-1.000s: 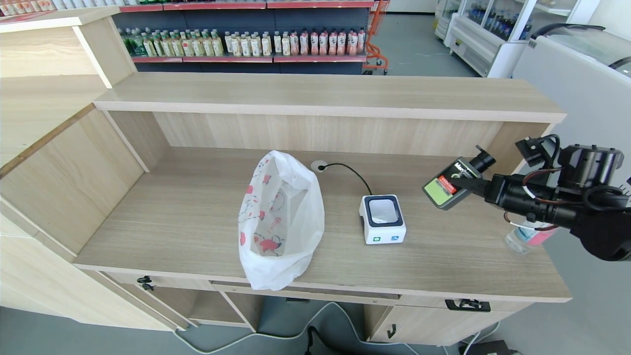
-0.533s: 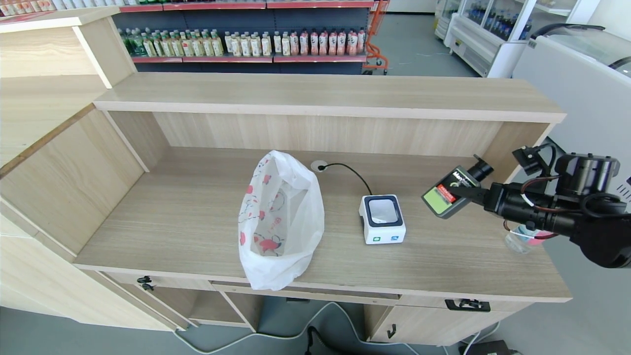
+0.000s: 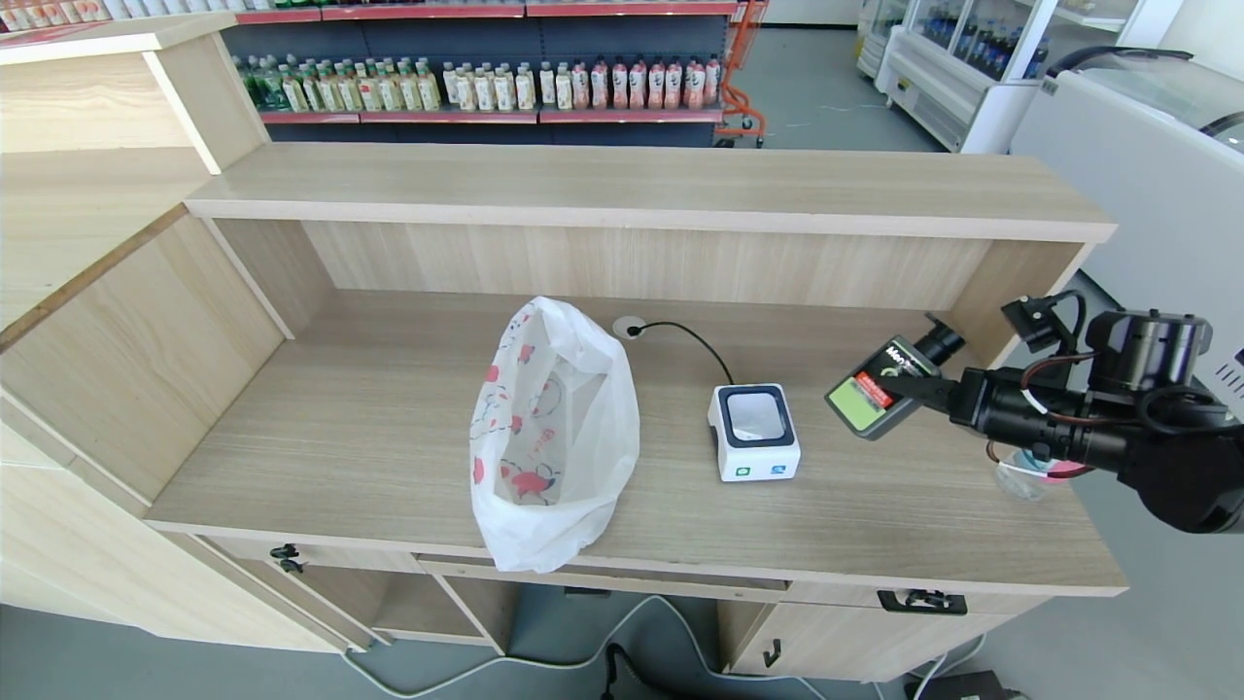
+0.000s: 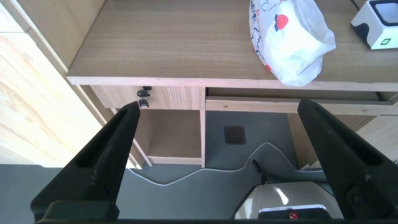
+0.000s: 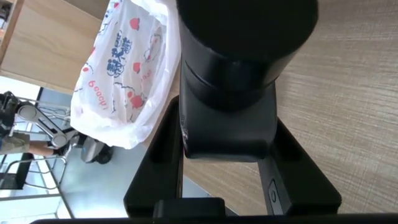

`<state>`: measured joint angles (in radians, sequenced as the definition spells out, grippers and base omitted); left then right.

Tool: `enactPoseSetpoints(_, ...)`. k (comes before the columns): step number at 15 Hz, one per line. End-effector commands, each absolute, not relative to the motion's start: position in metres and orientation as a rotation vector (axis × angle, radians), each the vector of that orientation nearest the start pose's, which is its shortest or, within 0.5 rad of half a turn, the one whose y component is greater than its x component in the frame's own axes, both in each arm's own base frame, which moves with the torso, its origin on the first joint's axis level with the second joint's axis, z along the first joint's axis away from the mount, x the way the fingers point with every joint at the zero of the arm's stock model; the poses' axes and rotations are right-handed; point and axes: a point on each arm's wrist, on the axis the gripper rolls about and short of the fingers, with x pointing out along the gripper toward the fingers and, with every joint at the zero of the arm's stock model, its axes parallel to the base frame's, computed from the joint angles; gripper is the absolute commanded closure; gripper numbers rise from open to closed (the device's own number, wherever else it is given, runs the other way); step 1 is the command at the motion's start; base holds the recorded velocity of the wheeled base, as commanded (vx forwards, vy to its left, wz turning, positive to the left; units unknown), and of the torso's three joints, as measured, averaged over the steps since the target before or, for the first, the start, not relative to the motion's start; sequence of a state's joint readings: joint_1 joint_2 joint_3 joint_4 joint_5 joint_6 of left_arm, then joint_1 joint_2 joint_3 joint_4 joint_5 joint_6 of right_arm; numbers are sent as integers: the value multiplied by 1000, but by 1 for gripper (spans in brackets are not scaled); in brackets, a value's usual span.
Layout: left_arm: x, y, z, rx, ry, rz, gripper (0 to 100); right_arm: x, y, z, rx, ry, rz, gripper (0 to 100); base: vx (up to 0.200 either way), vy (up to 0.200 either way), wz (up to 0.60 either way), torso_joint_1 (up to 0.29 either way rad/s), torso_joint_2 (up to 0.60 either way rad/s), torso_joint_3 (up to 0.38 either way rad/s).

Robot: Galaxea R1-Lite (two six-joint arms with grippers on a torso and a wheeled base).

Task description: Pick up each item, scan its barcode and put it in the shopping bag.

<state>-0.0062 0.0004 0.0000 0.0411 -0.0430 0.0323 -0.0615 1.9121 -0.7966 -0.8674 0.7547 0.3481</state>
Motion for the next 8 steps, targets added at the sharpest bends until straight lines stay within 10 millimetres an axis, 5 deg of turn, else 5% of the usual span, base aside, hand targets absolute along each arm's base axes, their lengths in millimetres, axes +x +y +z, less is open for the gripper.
enactPoseSetpoints(1, -23, -1, 71, 31, 41, -50, 0, 342, -6, 132, 437, 358, 643, 100, 0, 0, 0, 0, 0, 0)
enactPoseSetpoints(8, -23, -1, 71, 31, 41, -50, 0, 346, 1, 123, 437, 353, 663, 100, 0, 0, 0, 0, 0, 0)
